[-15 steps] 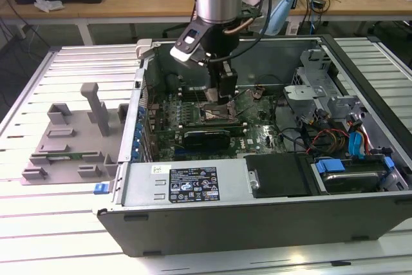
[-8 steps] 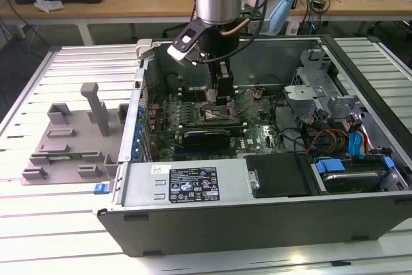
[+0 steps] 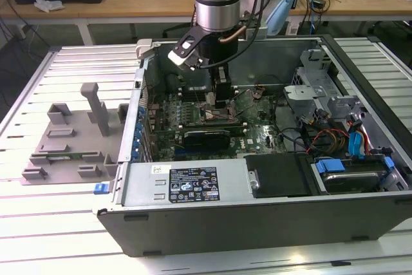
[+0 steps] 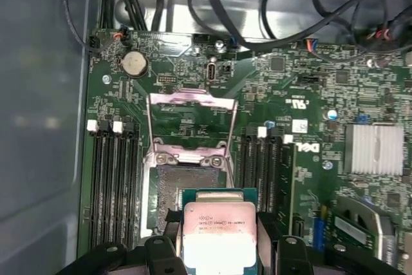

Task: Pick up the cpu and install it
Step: 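Place the cpu into insertion slot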

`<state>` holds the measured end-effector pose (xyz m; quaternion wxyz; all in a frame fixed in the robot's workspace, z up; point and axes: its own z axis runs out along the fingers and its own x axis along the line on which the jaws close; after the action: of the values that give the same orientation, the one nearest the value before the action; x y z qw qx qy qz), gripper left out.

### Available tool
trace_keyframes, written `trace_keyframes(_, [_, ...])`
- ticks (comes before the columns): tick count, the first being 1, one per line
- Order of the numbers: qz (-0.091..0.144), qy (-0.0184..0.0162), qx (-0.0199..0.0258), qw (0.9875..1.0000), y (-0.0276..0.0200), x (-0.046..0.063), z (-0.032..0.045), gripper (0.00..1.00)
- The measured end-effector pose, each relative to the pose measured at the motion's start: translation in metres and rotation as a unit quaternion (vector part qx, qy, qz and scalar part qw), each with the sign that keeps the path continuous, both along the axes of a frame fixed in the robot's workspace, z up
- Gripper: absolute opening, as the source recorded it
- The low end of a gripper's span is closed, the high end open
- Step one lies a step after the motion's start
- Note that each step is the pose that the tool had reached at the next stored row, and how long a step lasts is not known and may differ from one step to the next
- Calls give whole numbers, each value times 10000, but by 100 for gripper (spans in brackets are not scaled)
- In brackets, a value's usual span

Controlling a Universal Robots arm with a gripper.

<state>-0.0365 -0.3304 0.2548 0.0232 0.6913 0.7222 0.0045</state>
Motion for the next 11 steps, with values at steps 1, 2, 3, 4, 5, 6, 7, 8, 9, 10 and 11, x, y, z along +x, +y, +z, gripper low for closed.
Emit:
trace_keyframes(1, [0, 0, -1, 10000, 9, 0, -9, 55])
trace_keyframes(2, [0, 0, 0, 10000, 17, 0, -15, 55])
trace_keyframes(3, [0, 0, 0, 10000, 35, 0, -26, 55])
trace_keyframes(4, [0, 0, 0, 10000, 53, 0, -35, 55])
trace_keyframes(5, [0, 0, 0, 10000, 66, 0, -41, 55])
trace_keyframes(6, [0, 0, 0, 10000, 77, 0, -46, 55])
trace_keyframes(7, [0, 0, 0, 10000, 88, 0, -54, 55])
trace_keyframes(8, [0, 0, 0, 10000, 105, 0, -71, 55])
trace_keyframes(9, [0, 0, 0, 10000, 123, 0, -89, 55])
trace_keyframes(10, [0, 0, 0, 10000, 138, 0, -97, 55])
trace_keyframes(11, [0, 0, 0, 10000, 152, 0, -108, 55])
